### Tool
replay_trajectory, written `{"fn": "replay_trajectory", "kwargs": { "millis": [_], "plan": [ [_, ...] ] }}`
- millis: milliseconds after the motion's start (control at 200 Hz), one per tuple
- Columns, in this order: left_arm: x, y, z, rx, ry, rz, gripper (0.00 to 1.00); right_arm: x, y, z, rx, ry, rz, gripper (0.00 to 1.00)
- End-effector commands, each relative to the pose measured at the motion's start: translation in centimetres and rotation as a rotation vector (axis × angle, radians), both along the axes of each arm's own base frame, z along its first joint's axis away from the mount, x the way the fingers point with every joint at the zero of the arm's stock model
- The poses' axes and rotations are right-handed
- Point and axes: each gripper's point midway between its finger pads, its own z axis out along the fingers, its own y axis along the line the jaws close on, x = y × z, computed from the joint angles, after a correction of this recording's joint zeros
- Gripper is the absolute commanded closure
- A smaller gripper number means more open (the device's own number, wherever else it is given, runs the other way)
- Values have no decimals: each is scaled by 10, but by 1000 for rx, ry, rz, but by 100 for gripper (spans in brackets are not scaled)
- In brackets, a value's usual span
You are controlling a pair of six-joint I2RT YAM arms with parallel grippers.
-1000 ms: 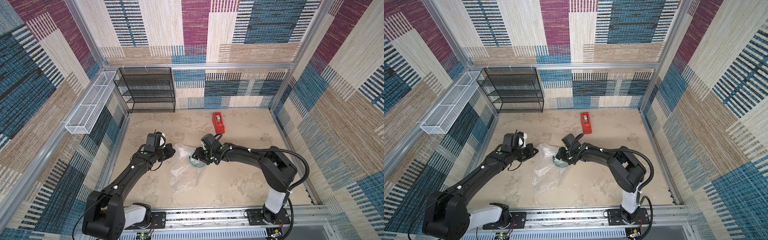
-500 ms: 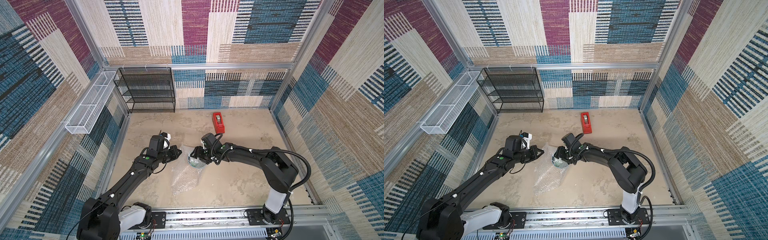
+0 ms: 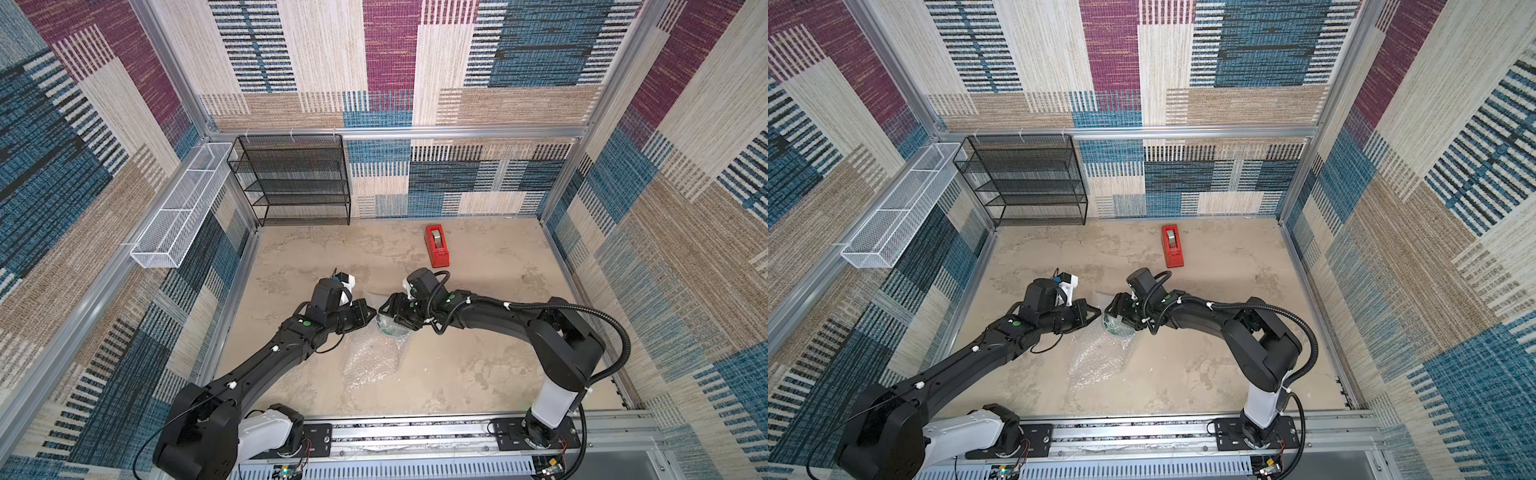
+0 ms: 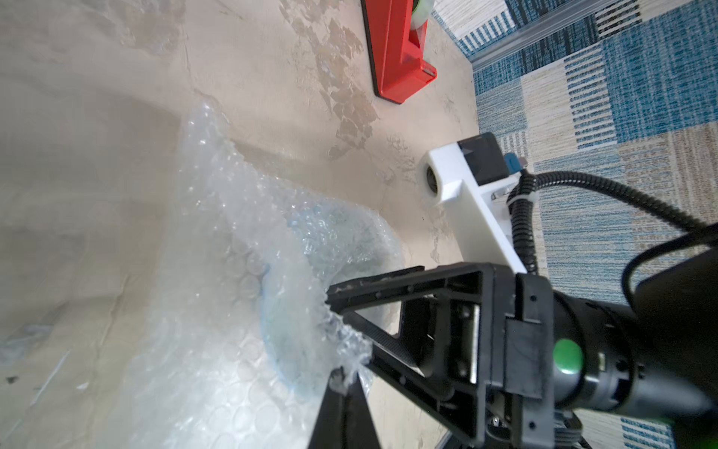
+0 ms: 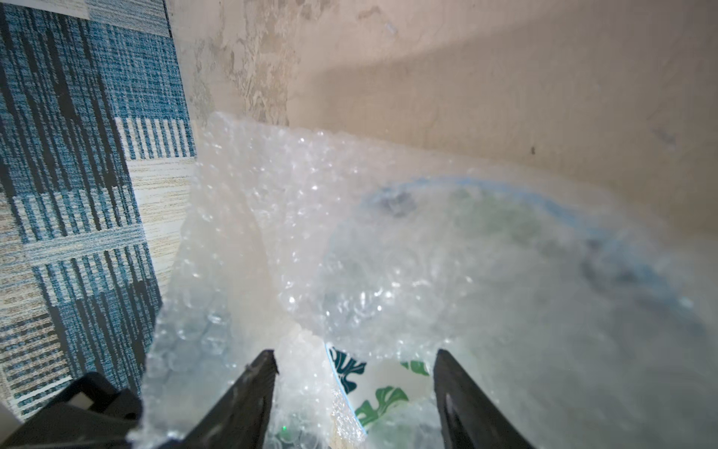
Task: Wrap bowls in bubble wrap
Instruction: Wrap the bowl in bubble wrap.
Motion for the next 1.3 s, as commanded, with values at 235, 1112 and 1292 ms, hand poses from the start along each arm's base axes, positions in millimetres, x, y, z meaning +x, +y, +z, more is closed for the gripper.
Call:
{"fn": "replay_trajectory", "kwargs": {
  "millis": [235, 1112, 1292],
  "plan": [
    [-7, -13, -2, -26, -9, -15, 100, -1, 4, 5, 59, 6, -23, 35],
    [-8, -56, -27, 21, -54, -79, 100, 6, 19, 12, 153, 9, -44, 35],
    [2, -66, -28, 33, -68, -79, 100, 5, 20, 8, 145, 14, -37, 34]
  ]
}}
